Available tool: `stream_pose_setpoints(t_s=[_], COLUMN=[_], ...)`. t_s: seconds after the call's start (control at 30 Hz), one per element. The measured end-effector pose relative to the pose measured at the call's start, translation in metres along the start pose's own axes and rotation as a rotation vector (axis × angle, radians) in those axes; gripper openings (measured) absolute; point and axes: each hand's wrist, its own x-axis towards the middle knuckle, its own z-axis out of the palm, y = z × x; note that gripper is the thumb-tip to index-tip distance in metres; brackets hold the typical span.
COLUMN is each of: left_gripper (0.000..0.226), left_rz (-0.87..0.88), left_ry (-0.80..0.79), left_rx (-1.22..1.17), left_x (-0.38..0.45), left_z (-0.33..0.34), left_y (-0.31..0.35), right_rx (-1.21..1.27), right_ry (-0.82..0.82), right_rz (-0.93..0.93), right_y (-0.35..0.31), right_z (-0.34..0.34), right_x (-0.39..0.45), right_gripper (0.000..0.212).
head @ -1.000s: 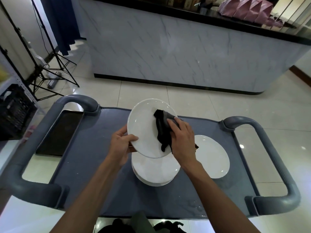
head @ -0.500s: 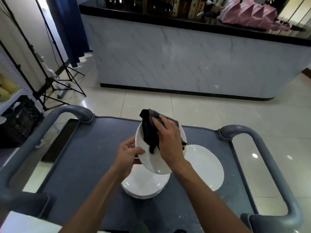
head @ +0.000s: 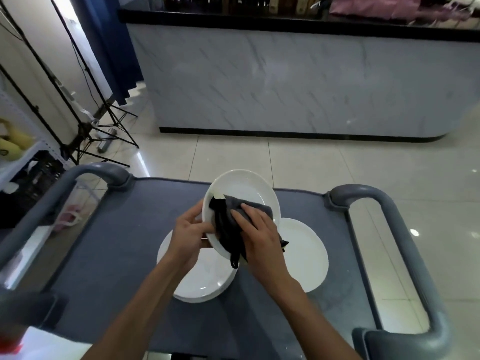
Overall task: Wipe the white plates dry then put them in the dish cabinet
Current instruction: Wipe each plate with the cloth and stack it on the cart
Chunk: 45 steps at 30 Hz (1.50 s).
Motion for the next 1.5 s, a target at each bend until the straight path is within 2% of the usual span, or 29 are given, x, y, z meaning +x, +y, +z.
stream_pose_setpoints(t_s=[0.37,0.67,0.87,1.03,1.1,1.3,1.5], left_gripper=[0.065,0.062,0.061,0.058,0.055,0.06,0.062], left_rz=[-0.002,-0.002,0.014,0.02,0.003,-0.002,0.003], left_ry=[0.007,-0.024,-0.07,-0.165,-0.178,-0.184,-0.167], left_rx=[-0.054,-0.033,-0.023,-0.018,-0.026,-0.022,-0.121], left_x=[0.0,0.0,0.004,0.009,0.013,0.026,0.031], left_z=[0.041,0.03,0.002,-0.027,-0.038,-0.07,-0.092], left_y=[-0.013,-0.008,-0.001,0.009,0.009,0.019,0.026], right_rx=[-0.012,-0.076,-0.06,-0.055,-0.059,-0.125,-0.221], right_ry=[0.057,0.179,0.18,0.097,0.1,0.109,0.204], right_rz=[0.041,0.095,0.124,-0.065,-0.079,-0.028,0.107], right_y=[0.045,0.054,0.025,-0.022,-0.04,-0.061,-0.066], right_z=[-0.023,-0.033,-0.02,0.007,0.016,0.025,0.022], right_x=[-0.031,0.011,0.037,0.046,0.055,0.093,0.118], right_gripper=[0.049,0.048,0.044,0.046,0.046,0.054,0.045])
